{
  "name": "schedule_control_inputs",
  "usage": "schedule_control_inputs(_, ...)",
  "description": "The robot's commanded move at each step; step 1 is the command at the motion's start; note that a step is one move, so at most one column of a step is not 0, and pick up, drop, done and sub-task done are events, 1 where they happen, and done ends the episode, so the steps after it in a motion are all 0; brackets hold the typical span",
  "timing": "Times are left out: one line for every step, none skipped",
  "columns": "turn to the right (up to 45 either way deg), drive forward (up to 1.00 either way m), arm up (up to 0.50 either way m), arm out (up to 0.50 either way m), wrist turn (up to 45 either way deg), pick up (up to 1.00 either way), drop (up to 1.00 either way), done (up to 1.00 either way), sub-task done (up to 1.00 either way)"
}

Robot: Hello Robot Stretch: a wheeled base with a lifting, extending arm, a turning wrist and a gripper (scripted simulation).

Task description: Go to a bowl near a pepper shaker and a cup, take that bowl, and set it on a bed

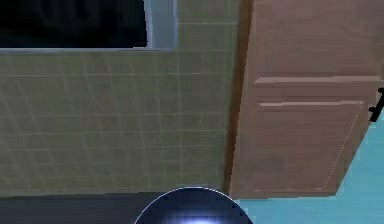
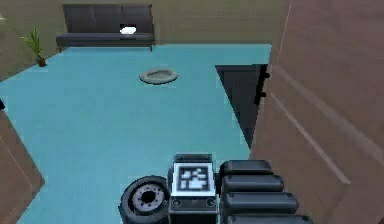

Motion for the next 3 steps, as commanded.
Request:
schedule_control_inputs(42.0, 0.00, 0.00, 0.00, 0.0, 0.00, 0.00, 0.00, 0.00)
schedule_control_inputs(0.0, 0.20, 0.00, 0.00, 0.0, 0.00, 0.00, 0.00, 0.00)
schedule_control_inputs(-45.0, 0.00, 0.00, 0.00, 0.0, 0.00, 0.00, 0.00, 0.00)
